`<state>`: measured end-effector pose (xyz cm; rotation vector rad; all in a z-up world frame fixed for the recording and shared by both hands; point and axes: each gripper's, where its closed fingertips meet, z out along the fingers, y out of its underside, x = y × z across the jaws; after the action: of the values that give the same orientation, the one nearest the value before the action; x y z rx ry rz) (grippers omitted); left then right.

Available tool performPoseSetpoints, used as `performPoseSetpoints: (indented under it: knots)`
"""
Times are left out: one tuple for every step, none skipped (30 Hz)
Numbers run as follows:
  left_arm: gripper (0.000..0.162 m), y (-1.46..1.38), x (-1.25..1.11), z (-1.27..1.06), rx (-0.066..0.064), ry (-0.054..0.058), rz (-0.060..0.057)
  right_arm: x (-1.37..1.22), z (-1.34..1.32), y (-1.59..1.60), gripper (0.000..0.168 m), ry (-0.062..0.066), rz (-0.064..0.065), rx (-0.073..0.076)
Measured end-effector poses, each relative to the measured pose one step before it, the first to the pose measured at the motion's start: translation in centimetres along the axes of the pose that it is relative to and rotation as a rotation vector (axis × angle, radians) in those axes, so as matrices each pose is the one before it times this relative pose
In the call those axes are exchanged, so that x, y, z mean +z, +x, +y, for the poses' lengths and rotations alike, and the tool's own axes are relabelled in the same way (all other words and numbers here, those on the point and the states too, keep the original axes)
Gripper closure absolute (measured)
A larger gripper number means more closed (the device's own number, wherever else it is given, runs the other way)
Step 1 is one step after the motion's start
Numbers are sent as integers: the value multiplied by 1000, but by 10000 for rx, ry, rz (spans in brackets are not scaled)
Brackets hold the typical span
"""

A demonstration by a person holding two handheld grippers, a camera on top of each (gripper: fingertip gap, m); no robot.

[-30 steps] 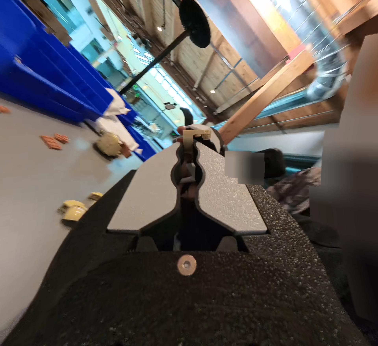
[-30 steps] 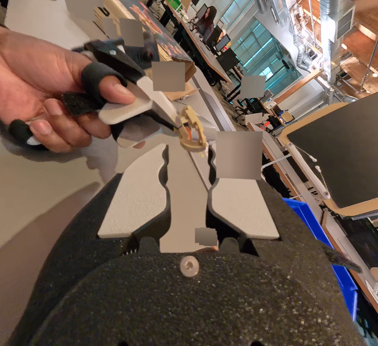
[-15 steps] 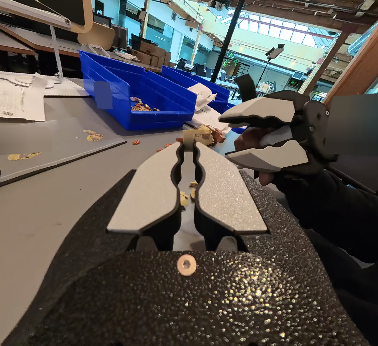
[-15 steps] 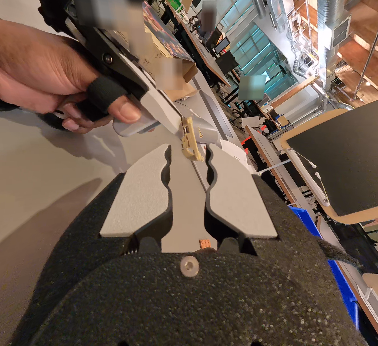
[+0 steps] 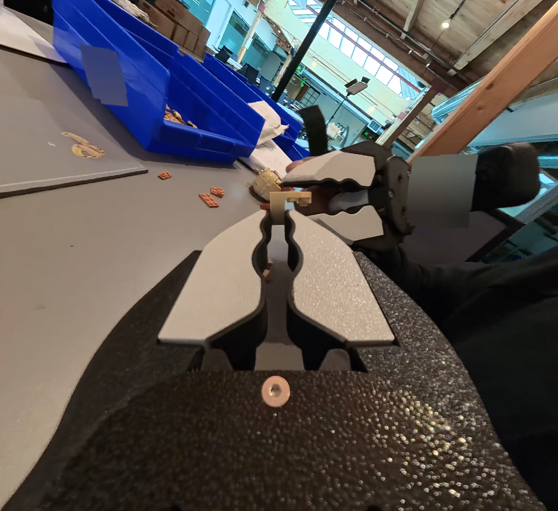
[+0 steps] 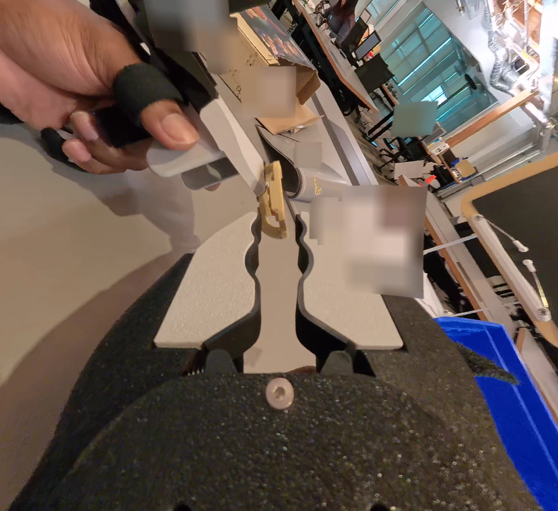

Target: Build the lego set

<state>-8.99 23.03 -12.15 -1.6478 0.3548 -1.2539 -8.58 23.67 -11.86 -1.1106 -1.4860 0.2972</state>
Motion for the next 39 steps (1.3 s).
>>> performPoseSetpoints:
  knots:
    - [155, -118, 23, -32, -74, -15, 38, 118, 100, -11, 149, 132, -127, 226]
    - [155, -108, -2, -74, -45, 10, 28, 90, 95, 3, 149, 130, -129, 243]
    - [155, -74, 9, -53, -61, -6, 44, 49, 125, -29, 149, 70, -147, 221]
    - [155, -67, 7, -34, -87, -16, 68, 6, 112, 72, 149, 49, -68, 168]
    - [155, -36, 32, -30, -93, -13, 80, -32, 67, 91, 148, 65, -9, 108]
    - [155, -43, 26, -38, -61, -13, 59, -23, 62, 52, 148, 43, 1, 57]
    - [155, -77, 38, -36, -43, -12, 27, -18, 98, 40, 148, 19, 18, 4]
    - [155, -60, 41, -34, -26, -6, 11, 2, 107, 39, 146, -5, 44, -21]
    - [155, 26, 17, -50, -19, 20, 60, 41, 194, 35, 143, -62, 45, -36]
    - [155, -54, -5, -65, -49, 26, 14, 50, 240, 4, 138, -95, 29, -46]
    - [155, -38, -39, -96, -47, 54, 16, 31, 179, -80, 134, -49, -37, -34]
    - [155, -51, -42, -111, -24, 71, -2, -6, 42, -151, 132, 29, -83, -3]
    - [155, 6, -31, -51, -33, 31, 31, -20, -24, -90, 130, 62, -46, 35]
    - [155, 64, -9, -8, -18, -1, 60, -1, -26, 5, 130, 40, 7, 38]
    - [155, 56, 0, 13, -13, -12, 51, -2, -43, 47, 130, 32, 50, 7]
    - [155, 37, 1, 12, -10, -11, 39, 1, -92, -5, 130, 56, 24, -16]
    - [155, 62, 8, 28, -5, -20, 45, 19, -119, -81, 130, 66, -4, -5]
    - [155, 83, 33, 66, -4, -47, 62, 55, -97, -100, 130, 37, -9, -8]
    - [155, 104, 36, 93, 2, -68, 72, 87, -14, -114, 130, -11, 0, -41]
    - [155, 106, 57, 113, 7, -76, 70, 87, 35, -54, 132, -44, 39, -74]
    - [155, 91, 53, 93, 9, -70, 58, 65, 25, -68, 136, -29, 34, -89]
    - [155, 51, 40, 65, 6, -51, 38, 31, -19, -34, 139, 5, 39, -61]
    - [155, 44, 11, 21, -5, -15, 32, -28, -34, 154, 144, 20, 131, -16]
    - [155, 76, 10, 22, -21, -15, 70, -74, -53, 123, 147, 55, 62, 32]
    - [154, 91, -4, 19, -14, -17, 78, -81, -39, -61, 148, 66, -109, 101]
    - [154, 81, 17, 22, -12, -18, 72, -81, -28, -94, 149, 69, -147, 115]
    - [154, 93, 7, 11, -10, -14, 75, -83, -28, -74, 149, 52, -129, 110]
    - [154, 48, 2, 24, -8, -14, 41, -30, 16, -79, 149, 9, -126, 131]
    - [154, 13, -5, -19, -16, 8, 22, -11, 15, -59, 150, -9, -109, 132]
    - [152, 6, -42, -54, -26, 42, 32, -12, -5, -60, 150, -5, -114, 152]
    - [148, 8, -88, -114, -34, 79, 32, -4, -14, -75, 150, 2, -162, 241]
    - [145, 39, -148, -195, -34, 133, 51, 19, 8, -100, 150, -7, -220, 348]
    - [144, 137, -194, -256, -43, 168, 134, 2, -37, -136, 150, 34, -268, 420]
    - [142, 199, -247, -289, -31, 191, 183, -24, -122, -199, 150, 109, -349, 503]
    - [140, 161, -292, -323, 20, 196, 136, -25, -157, -238, 150, 131, -440, 683]
    - [138, 93, -335, -305, 118, 154, 44, -14, -122, -178, 150, 127, -497, 898]
    - [136, -22, -385, -274, 250, 79, -82, -21, -68, -238, 150, 86, -620, 1033]
    - [134, -80, -396, -225, 400, -7, -172, -52, -59, -205, 150, 81, -632, 1095]
    - [132, -37, -380, -119, 552, -127, -188, -74, -51, -190, 150, 67, -607, 1122]
